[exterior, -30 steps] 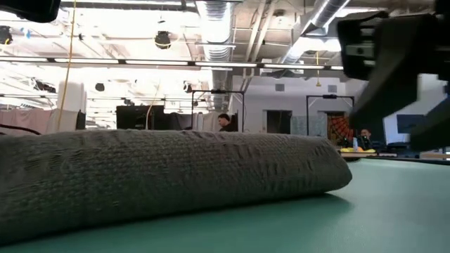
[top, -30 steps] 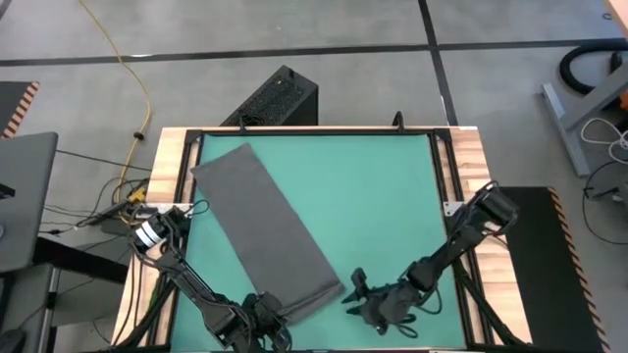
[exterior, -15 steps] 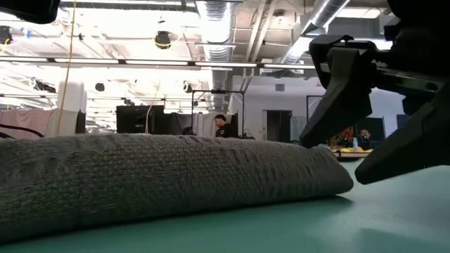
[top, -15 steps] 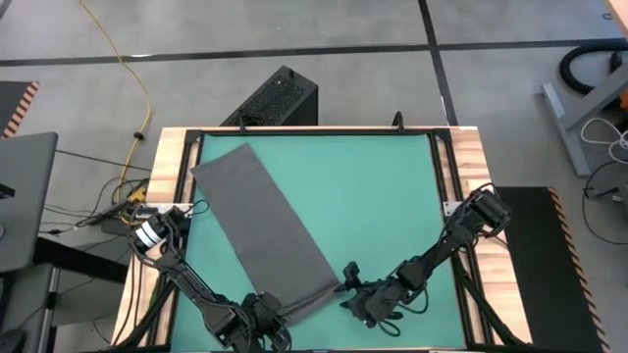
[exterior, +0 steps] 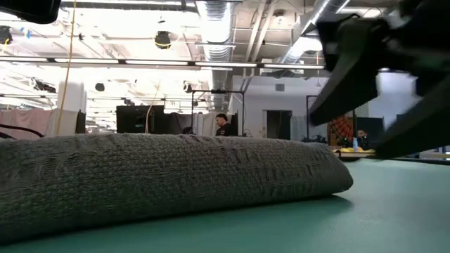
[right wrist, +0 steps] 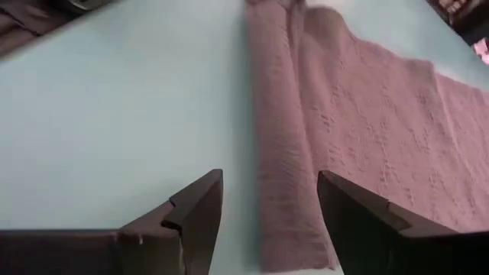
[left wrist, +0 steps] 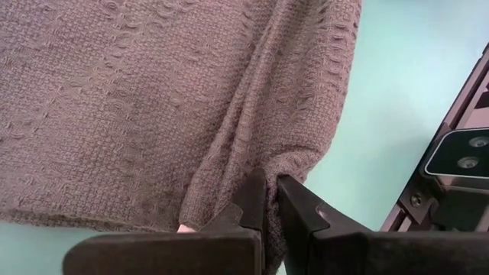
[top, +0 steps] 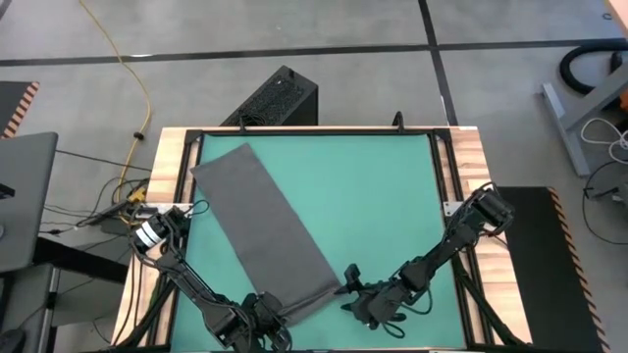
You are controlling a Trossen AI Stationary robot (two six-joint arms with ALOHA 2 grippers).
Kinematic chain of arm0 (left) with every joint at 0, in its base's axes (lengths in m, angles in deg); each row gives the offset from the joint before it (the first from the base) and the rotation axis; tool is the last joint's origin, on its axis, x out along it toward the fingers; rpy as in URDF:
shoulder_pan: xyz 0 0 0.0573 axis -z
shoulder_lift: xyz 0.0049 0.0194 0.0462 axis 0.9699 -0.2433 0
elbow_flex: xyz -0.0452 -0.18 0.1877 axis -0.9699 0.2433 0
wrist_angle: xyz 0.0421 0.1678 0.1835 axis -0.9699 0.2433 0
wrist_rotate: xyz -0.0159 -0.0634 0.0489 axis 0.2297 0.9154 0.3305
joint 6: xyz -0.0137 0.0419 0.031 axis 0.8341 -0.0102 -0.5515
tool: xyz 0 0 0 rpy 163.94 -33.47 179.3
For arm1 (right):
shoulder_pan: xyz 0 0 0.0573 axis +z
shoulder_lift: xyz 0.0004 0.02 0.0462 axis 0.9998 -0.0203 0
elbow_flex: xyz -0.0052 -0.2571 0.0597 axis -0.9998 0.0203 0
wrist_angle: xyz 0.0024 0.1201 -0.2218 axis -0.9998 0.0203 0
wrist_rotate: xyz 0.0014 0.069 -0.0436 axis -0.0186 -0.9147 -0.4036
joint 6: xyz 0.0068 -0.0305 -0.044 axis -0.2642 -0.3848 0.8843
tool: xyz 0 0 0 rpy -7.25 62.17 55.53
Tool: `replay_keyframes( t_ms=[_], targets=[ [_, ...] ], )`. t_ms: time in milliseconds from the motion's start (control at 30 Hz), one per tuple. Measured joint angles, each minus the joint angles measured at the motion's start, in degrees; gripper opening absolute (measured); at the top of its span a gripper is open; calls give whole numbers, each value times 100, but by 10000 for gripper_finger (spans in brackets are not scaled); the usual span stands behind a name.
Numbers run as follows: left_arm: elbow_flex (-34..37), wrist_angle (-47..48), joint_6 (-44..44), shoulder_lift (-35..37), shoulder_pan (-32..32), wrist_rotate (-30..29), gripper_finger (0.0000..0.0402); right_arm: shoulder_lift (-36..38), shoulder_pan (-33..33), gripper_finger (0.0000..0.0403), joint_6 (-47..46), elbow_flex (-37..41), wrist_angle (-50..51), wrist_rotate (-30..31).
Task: Roll towel
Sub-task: Roll the gray towel
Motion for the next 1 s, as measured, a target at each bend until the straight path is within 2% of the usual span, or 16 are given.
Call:
replay_keyframes(
  t_ms=[267,600,900,1000],
  targets=[
    [0,-4,9,0,0,1,0,182,307,240,19,-9,133,-30],
    [0,-48,2,-2,2,-15,0,-163,-182,240,-60,-2,87,-63],
    [0,-48,-61,-2,2,-22,0,-159,-472,240,-168,-4,126,-653],
    [0,-55,-59,-2,1,-25,0,-159,-498,240,-168,-4,130,-658]
  ],
)
